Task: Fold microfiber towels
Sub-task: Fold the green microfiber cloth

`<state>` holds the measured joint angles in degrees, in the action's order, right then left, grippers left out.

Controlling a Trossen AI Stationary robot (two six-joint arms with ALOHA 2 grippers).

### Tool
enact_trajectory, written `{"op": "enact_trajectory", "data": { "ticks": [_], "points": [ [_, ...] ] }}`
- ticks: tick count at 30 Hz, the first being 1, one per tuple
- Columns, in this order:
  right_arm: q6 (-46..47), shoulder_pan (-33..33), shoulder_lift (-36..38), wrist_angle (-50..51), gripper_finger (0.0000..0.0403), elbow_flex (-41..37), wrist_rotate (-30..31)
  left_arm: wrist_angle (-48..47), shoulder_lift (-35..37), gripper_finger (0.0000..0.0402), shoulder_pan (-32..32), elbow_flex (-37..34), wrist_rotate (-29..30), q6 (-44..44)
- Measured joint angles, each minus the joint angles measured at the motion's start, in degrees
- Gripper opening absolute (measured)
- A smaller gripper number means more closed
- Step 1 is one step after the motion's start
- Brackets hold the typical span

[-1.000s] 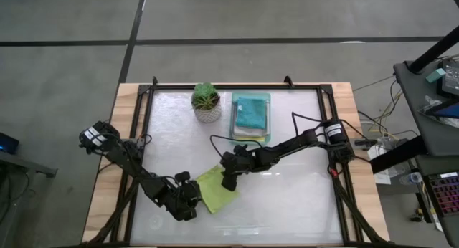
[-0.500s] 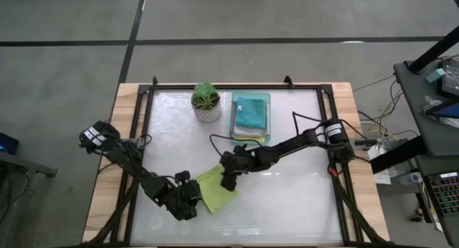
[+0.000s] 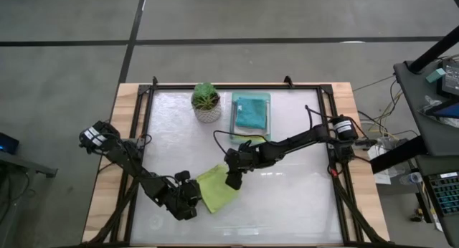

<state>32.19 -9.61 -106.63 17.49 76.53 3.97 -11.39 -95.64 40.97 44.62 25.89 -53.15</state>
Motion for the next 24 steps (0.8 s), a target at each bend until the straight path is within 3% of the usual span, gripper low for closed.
{"op": "enact_trajectory", "data": {
  "ticks": [13, 24],
  "points": [
    [7.25, -0.52, -3.02, -0.70, 0.0239, -0.72, -0.11, -0.22, 0.00, 0.0121, 0.00, 0.00, 0.06, 0.02],
    [6.83, -1.22, -5.87, -7.79, 0.0240, -0.70, -4.17, -1.30, 0.00, 0.0121, 0.00, -0.04, 1.52, 0.02]
  ]
}}
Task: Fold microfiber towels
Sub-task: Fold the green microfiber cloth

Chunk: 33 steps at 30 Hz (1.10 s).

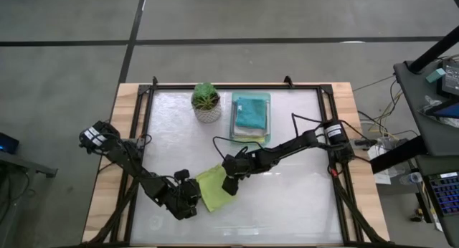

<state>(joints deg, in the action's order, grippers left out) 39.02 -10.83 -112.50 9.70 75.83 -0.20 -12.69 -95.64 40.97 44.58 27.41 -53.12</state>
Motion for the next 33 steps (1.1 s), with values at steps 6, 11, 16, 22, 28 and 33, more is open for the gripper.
{"op": "enact_trajectory", "data": {
  "ticks": [6, 11, 16, 22, 28, 33],
  "points": [
    [-1.49, -0.05, -0.87, -3.15, 0.0234, 0.02, -0.10, 0.05, 0.00, 0.0121, 0.00, 0.00, 0.08, -0.02],
    [-2.22, -0.03, -0.99, -4.91, 0.0197, 0.03, -0.03, 0.14, 0.00, 0.0121, 0.00, -0.01, 0.10, -0.13],
    [-2.59, -0.03, -0.82, -4.73, 0.0129, 0.04, -0.03, 0.23, 0.00, 0.0121, 0.00, -0.02, 0.10, -0.15],
    [-4.21, 0.11, -0.63, -4.34, 0.0047, 0.04, -0.03, 0.36, -0.02, 0.0121, 0.00, -0.01, 0.12, -0.09],
    [-6.81, 0.71, 0.39, -2.23, 0.0011, 0.04, -0.33, 1.03, -0.02, 0.0121, 0.00, -0.02, 0.10, -0.07],
    [-10.18, 1.29, 1.58, 5.45, 0.0010, 2.25, -0.27, 1.20, -0.02, 0.0121, 0.00, 0.00, 0.13, 0.75]
  ]
}}
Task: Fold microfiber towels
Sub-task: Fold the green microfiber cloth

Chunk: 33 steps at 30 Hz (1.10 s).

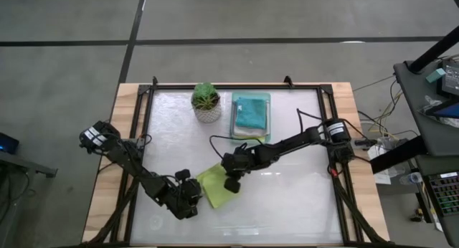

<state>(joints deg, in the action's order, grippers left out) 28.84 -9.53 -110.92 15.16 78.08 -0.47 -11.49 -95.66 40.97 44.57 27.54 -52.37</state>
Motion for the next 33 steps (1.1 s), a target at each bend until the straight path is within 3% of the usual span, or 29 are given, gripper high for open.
{"op": "enact_trajectory", "data": {
  "ticks": [20, 33],
  "points": [
    [-7.14, 1.23, 0.07, 19.60, 0.0009, 10.51, 3.94, -0.11, -0.02, 0.0121, -0.02, -0.02, 2.18, 0.81],
    [-5.81, 1.28, -1.44, 19.85, 0.0009, 12.86, 6.56, 0.14, -0.02, 0.0121, -0.13, -1.01, 6.13, 4.32]
  ]
}}
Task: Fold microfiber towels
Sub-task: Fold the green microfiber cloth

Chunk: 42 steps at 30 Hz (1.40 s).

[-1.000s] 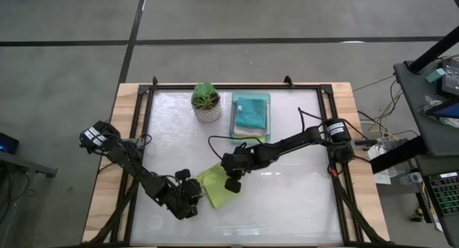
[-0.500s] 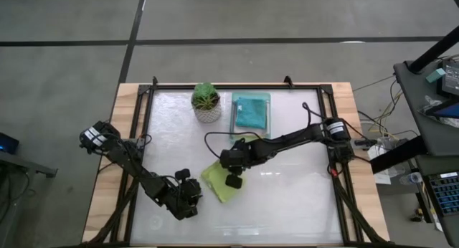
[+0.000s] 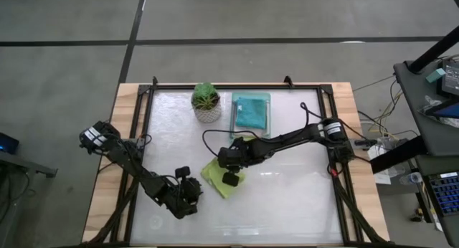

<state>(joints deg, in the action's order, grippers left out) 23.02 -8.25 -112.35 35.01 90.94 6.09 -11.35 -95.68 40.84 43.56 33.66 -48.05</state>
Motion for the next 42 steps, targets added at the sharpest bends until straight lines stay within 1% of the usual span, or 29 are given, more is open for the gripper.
{"op": "enact_trajectory", "data": {
  "ticks": [4, 13, 21, 28, 36, 38, 41, 42],
  "points": [
    [-0.04, 0.00, -2.18, 0.90, 0.0009, 2.25, 0.04, 3.77, 0.00, 0.0121, 0.00, -2.54, 0.84, -0.85],
    [-0.58, -0.39, -6.71, 6.50, 0.0009, 10.54, 0.05, 11.18, 0.04, 0.0121, 0.02, -6.63, 2.94, -1.06],
    [-0.02, -0.85, -6.76, 6.81, 0.0009, 12.48, -0.04, 11.51, 0.07, 0.0121, -0.02, -6.83, 3.24, -1.05],
    [2.77, -2.34, -8.29, 3.97, 0.0009, 13.46, 0.04, 12.41, 0.04, 0.0121, -0.04, -6.94, 3.46, -0.87],
    [2.93, -2.61, -10.44, 1.13, 0.0009, 14.79, 0.06, 12.41, 0.02, 0.0121, -0.11, -7.05, 4.21, -0.67],
    [3.18, -2.65, -10.98, -0.77, 0.0009, 14.75, 0.06, 12.26, 0.02, 0.0121, -0.11, -7.05, 5.24, -0.91],
    [3.97, -2.93, -11.29, -3.54, 0.0009, 14.75, -0.02, 12.29, 0.02, 0.0121, -0.13, -7.03, 8.76, -0.99],
    [4.03, -3.01, -11.35, -3.81, 0.0009, 14.75, 0.00, 12.27, 0.02, 0.0121, -0.13, -7.03, 8.88, -1.00]
  ]
}}
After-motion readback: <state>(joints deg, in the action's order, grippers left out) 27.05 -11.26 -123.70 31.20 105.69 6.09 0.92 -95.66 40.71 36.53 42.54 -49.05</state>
